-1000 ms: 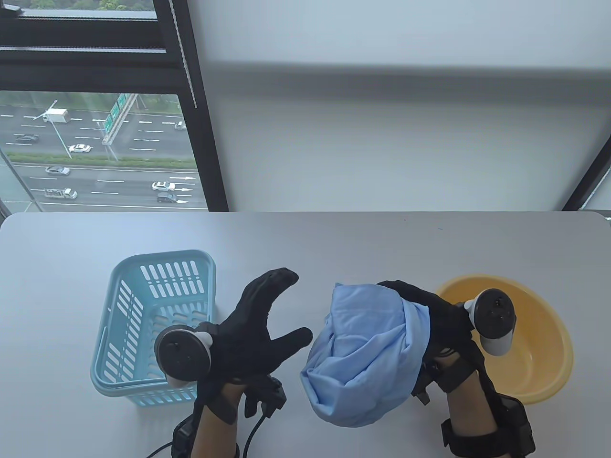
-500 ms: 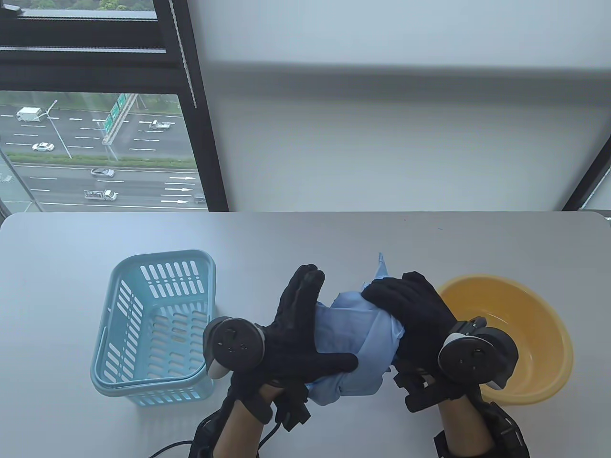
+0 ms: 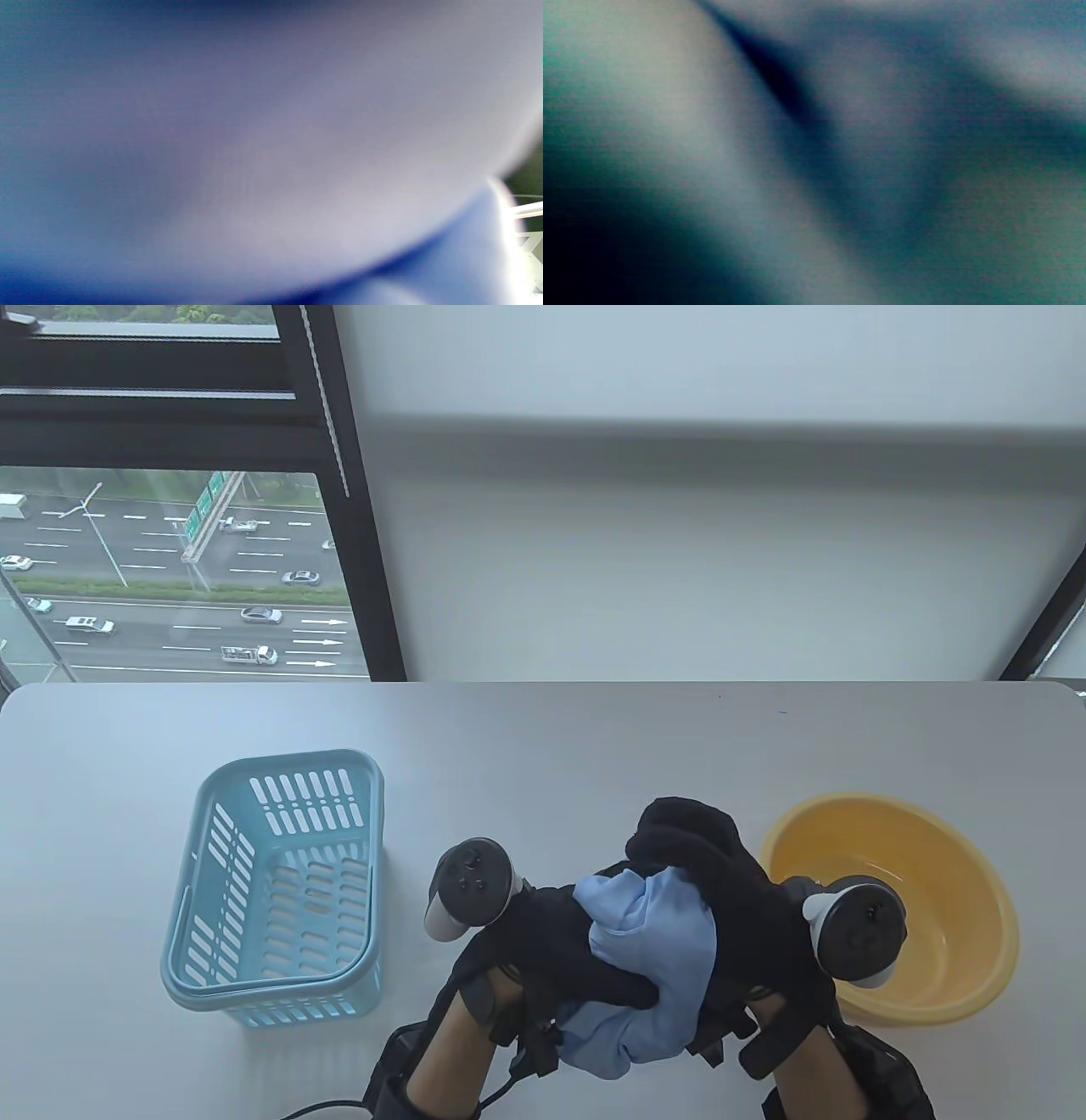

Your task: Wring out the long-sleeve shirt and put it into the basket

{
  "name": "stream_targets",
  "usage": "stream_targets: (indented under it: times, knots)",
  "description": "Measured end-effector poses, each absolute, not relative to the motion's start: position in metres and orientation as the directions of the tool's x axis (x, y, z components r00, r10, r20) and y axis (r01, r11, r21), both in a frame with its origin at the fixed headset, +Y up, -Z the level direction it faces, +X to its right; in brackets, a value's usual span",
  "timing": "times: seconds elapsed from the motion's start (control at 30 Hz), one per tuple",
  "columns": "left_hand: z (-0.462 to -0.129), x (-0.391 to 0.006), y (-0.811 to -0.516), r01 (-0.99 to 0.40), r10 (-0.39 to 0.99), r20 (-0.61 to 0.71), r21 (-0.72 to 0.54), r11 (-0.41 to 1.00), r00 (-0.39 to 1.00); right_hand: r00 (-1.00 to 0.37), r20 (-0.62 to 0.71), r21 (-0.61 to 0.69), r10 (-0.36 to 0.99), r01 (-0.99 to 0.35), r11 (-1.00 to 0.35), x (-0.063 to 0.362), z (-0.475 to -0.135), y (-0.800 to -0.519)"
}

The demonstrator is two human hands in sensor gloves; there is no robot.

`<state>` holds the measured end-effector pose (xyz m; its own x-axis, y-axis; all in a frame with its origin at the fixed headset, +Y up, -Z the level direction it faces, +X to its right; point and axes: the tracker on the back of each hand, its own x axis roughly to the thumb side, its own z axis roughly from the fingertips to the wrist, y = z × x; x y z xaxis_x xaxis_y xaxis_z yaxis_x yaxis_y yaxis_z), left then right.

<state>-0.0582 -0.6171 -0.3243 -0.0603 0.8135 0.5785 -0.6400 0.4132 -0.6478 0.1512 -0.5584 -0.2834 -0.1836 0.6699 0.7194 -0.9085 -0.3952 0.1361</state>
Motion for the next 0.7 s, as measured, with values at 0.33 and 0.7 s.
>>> stream_targets:
  times: [0.33, 0.7]
  knots:
    - [-0.317, -0.081, -0.597, -0.785, 0.722, 0.691, -0.430, 0.446, 0.031, -0.220, 0.685, 0.099, 0.694, -0.916, -0.388, 0.155, -0.288, -0.561]
    - [-0.318, -0.109, -0.591, -0.872, 0.738, 0.664, -0.426, 0.241, -0.120, 0.003, 0.557, 0.406, 0.830, -0.873, -0.270, 0.179, -0.305, -0.570]
